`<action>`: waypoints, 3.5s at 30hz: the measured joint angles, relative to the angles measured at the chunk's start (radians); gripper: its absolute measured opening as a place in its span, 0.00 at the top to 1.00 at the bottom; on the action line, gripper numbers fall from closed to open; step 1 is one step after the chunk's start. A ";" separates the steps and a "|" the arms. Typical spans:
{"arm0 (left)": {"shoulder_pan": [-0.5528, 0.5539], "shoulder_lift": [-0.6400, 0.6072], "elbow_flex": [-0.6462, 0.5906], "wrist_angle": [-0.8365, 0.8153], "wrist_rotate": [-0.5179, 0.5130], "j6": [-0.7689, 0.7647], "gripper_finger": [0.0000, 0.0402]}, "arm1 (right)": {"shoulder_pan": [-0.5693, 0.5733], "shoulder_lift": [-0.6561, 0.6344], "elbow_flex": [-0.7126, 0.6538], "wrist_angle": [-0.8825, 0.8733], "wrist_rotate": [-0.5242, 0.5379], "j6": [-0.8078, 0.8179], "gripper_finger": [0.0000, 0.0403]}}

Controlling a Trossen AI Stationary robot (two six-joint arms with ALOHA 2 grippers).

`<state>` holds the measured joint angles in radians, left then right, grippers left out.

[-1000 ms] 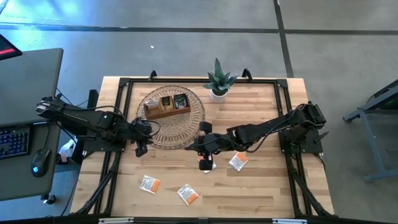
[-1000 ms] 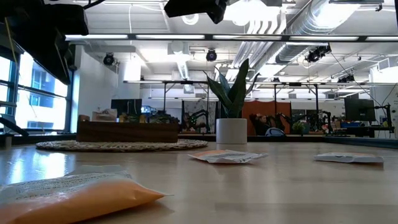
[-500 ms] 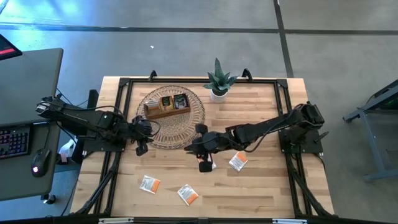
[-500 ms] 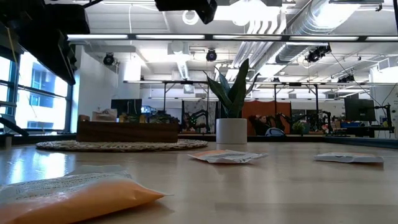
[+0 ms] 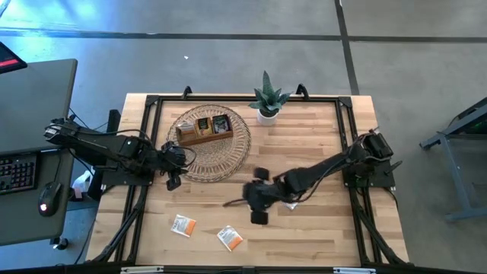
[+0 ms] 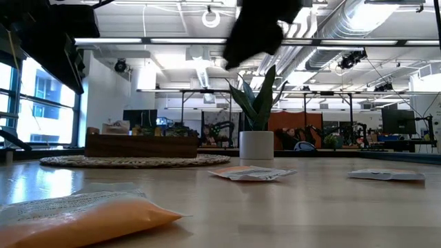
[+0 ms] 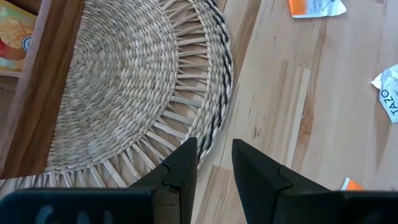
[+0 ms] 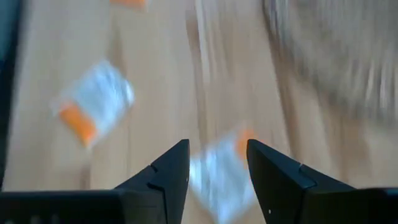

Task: Pick & Place Tea
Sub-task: Put the white tea bag into the left section of the wooden organizer

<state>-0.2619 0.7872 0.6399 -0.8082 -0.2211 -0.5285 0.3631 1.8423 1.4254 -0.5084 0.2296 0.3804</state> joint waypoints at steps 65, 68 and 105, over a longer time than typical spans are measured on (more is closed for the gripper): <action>0.000 0.001 0.000 0.015 -0.016 -0.002 0.75 | -0.035 0.202 0.206 -0.471 0.233 0.464 0.97; 0.000 0.019 0.000 0.038 -0.001 -0.062 0.75 | -0.073 0.202 0.203 -0.336 0.313 0.463 0.98; 0.000 0.352 0.000 0.495 -0.326 -0.045 0.75 | -0.299 0.200 -0.105 0.914 0.250 0.115 0.99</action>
<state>-0.2619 1.1389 0.6395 -0.3128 -0.5474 -0.5734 0.0642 2.0422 1.3209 0.4056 0.4798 0.4950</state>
